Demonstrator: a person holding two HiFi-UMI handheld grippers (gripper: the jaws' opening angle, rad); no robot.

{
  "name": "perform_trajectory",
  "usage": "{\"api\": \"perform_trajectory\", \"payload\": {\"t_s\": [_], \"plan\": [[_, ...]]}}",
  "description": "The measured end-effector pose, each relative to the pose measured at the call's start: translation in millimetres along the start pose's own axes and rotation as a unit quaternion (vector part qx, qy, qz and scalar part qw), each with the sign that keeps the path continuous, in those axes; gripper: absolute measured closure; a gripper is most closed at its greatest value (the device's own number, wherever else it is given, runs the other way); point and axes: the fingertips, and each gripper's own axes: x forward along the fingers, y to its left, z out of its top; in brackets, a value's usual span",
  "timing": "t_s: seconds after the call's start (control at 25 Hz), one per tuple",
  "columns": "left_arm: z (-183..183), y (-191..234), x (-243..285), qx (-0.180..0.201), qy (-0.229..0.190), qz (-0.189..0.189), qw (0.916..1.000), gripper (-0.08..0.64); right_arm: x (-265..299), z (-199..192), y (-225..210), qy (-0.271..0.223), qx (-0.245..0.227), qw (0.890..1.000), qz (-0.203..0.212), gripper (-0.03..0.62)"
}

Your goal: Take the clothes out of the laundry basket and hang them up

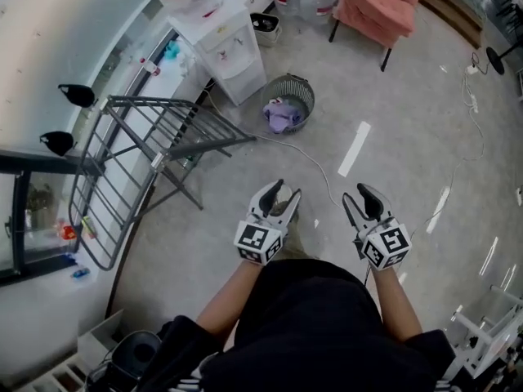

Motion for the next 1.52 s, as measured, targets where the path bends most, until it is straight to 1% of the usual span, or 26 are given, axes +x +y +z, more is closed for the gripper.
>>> {"api": "perform_trajectory", "payload": {"t_s": [0.2,0.32,0.4,0.52,0.68,0.76,0.84,0.92,1.0,1.04,1.2,1.28,1.32,1.4,1.44,1.52], "plan": [[19,69,43,0.003,0.025,-0.006,0.9997,0.377,86,42,-24,0.016,-0.016,1.000,-0.006,0.448],[19,105,66,0.002,0.049,-0.011,0.9987,0.377,126,57,-38,0.021,-0.013,1.000,-0.014,0.448],[17,124,85,-0.007,0.066,-0.019,0.9976,0.377,148,66,-51,0.021,-0.012,0.999,-0.022,0.448],[10,142,116,-0.032,0.089,-0.044,0.9946,0.377,172,65,-70,0.028,-0.008,0.999,-0.035,0.448],[-14,168,156,-0.032,0.129,-0.050,0.9898,0.377,196,50,-95,0.041,0.012,0.998,-0.041,0.448],[-31,182,182,-0.033,0.150,-0.053,0.9868,0.377,211,42,-112,0.047,0.018,0.998,-0.038,0.448],[-57,197,209,-0.026,0.173,-0.057,0.9830,0.377,228,30,-129,0.051,0.028,0.998,-0.030,0.448],[-91,211,232,-0.008,0.199,-0.060,0.9781,0.376,247,12,-143,0.055,0.035,0.998,-0.020,0.448],[-121,231,259,0.012,0.212,-0.056,0.9755,0.375,273,-7,-160,0.057,0.035,0.998,-0.011,0.448],[-135,245,275,0.016,0.216,-0.049,0.9751,0.374,287,-18,-171,0.059,0.034,0.998,-0.007,0.448],[-192,302,337,0.010,0.233,-0.005,0.9724,0.376,337,-62,-216,0.069,0.039,0.997,0.004,0.448],[-219,325,364,0.011,0.244,0.008,0.9697,0.376,354,-82,-237,0.066,0.059,0.996,0.005,0.448],[-232,336,378,0.001,0.248,0.012,0.9688,0.376,363,-91,-248,0.063,0.069,0.996,0.004,0.448],[-258,352,408,-0.034,0.253,0.014,0.9668,0.372,379,-107,-268,0.057,0.081,0.995,-0.002,0.448],[-271,358,421,-0.042,0.260,0.012,0.9647,0.370,387,-115,-277,0.055,0.087,0.995,-0.006,0.448],[-299,370,442,-0.034,0.282,0.006,0.9589,0.367,403,-133,-288,0.052,0.104,0.993,-0.011,0.448]]}}
